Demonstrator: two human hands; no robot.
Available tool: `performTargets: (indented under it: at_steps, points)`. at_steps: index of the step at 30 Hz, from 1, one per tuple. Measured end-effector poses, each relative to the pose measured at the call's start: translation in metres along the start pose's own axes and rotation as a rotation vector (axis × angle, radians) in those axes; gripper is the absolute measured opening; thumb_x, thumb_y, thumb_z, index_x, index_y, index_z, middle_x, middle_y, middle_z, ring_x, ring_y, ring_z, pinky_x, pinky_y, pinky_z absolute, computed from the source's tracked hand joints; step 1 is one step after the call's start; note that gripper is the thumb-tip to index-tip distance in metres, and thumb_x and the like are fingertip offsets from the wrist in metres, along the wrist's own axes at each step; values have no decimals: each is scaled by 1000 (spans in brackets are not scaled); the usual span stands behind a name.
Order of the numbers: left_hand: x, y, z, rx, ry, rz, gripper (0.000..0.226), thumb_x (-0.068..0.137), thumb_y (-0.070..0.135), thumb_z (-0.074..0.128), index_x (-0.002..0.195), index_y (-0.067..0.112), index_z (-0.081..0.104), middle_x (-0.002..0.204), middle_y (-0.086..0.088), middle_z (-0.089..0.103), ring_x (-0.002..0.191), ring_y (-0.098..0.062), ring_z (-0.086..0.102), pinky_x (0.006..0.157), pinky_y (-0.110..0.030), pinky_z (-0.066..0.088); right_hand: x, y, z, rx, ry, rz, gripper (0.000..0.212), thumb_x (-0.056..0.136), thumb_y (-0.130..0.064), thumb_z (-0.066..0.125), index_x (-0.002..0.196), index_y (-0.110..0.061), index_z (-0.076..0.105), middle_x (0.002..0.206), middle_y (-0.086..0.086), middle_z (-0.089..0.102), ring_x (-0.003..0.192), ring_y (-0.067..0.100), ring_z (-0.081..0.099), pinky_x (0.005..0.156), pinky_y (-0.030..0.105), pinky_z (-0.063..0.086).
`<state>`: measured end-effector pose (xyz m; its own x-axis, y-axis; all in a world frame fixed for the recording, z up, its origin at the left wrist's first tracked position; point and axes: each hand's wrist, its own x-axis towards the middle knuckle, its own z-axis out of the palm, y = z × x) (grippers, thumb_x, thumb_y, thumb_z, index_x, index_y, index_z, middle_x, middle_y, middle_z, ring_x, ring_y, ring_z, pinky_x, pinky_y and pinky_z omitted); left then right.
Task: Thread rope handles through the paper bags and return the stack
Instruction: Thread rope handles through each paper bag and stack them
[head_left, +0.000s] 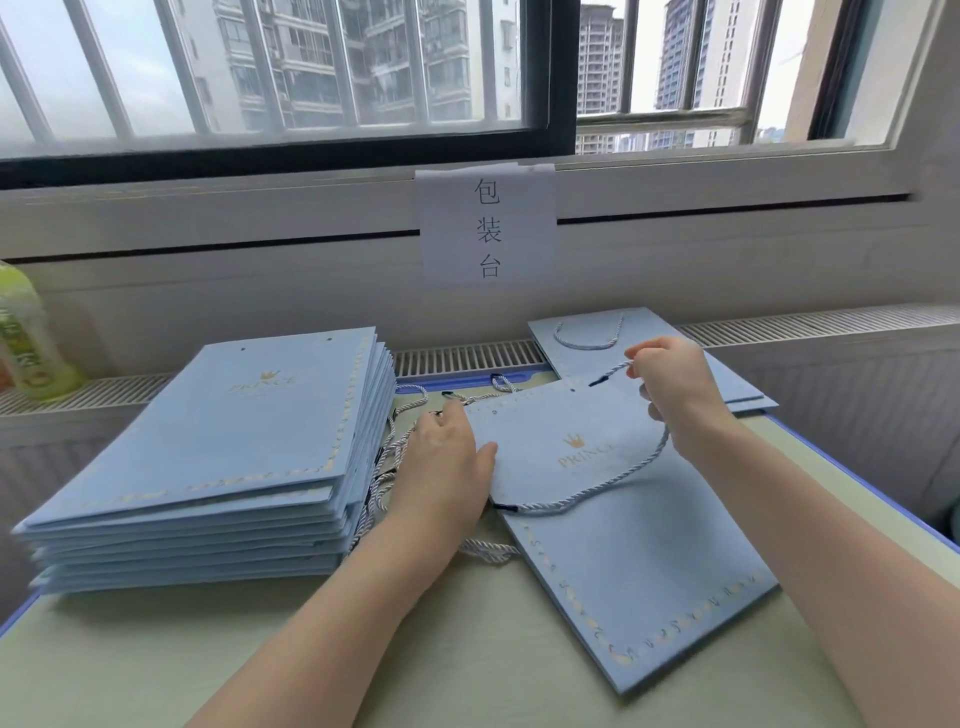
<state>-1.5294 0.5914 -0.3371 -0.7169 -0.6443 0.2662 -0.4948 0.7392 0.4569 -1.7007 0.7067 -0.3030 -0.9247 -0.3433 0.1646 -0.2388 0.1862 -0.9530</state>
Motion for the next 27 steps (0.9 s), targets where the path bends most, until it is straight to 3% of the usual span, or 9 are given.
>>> performTargets:
  at_steps: [4,7,10,12,15,17,19,22,27]
  points:
    - [4,-2,2,-97,-41,-28,62,86,30,65,136,15,31,131,-11,47,120,-28,45,96,-38,40,-6,-1,6,-99,-124,-120,17,91,-7,46,96,-11,61,73,0,56,57,9,42,52,22,31]
    - [6,-3,0,-440,-99,-125,68,77,11,74,131,16,33,116,-11,60,106,-29,58,86,-40,50,-13,7,19,-337,-288,-159,15,93,-13,49,90,-10,64,77,2,61,58,11,49,50,20,37]
    - [8,1,-4,-602,-125,-188,71,72,7,70,130,15,31,100,-12,62,88,-28,60,74,-36,51,-17,16,25,-543,-335,-268,13,91,-14,50,93,-14,63,84,-2,59,70,12,55,61,23,41]
    - [8,6,-7,-602,-113,-184,64,75,8,60,131,11,31,88,-7,57,73,-21,52,59,-28,40,-21,17,26,-555,-390,-371,9,90,-17,55,94,-16,63,84,-4,55,68,3,50,65,23,38]
    - [8,8,-6,-570,-82,-186,56,83,7,49,134,11,27,83,-2,49,73,-18,48,57,-27,35,-26,15,31,-564,-486,-535,9,89,-23,60,96,-19,64,86,-7,51,71,0,47,72,24,40]
    - [8,6,-4,-569,-51,-205,41,86,9,47,124,12,32,82,-4,50,70,-21,48,59,-29,36,-31,13,34,-578,-518,-597,8,89,-26,61,93,-19,63,85,-9,51,74,5,48,76,26,44]
    - [6,4,-2,-503,10,-201,24,89,11,47,109,11,36,82,-3,48,73,-21,48,63,-32,36,-34,12,36,-588,-536,-645,9,91,-27,60,89,-18,61,84,-7,53,74,9,48,75,27,44]
    - [2,3,3,-340,100,-140,16,92,15,49,103,10,40,93,0,46,91,-24,48,72,-31,32,-37,11,37,-571,-519,-671,18,95,-23,52,88,-11,63,81,-3,55,72,13,47,71,29,40]
    - [6,-3,13,-182,41,-131,43,95,32,48,130,10,40,133,-10,46,123,-27,42,93,-33,33,-42,17,42,-547,-508,-697,26,98,-15,44,114,-20,64,101,-6,64,81,10,50,77,27,41]
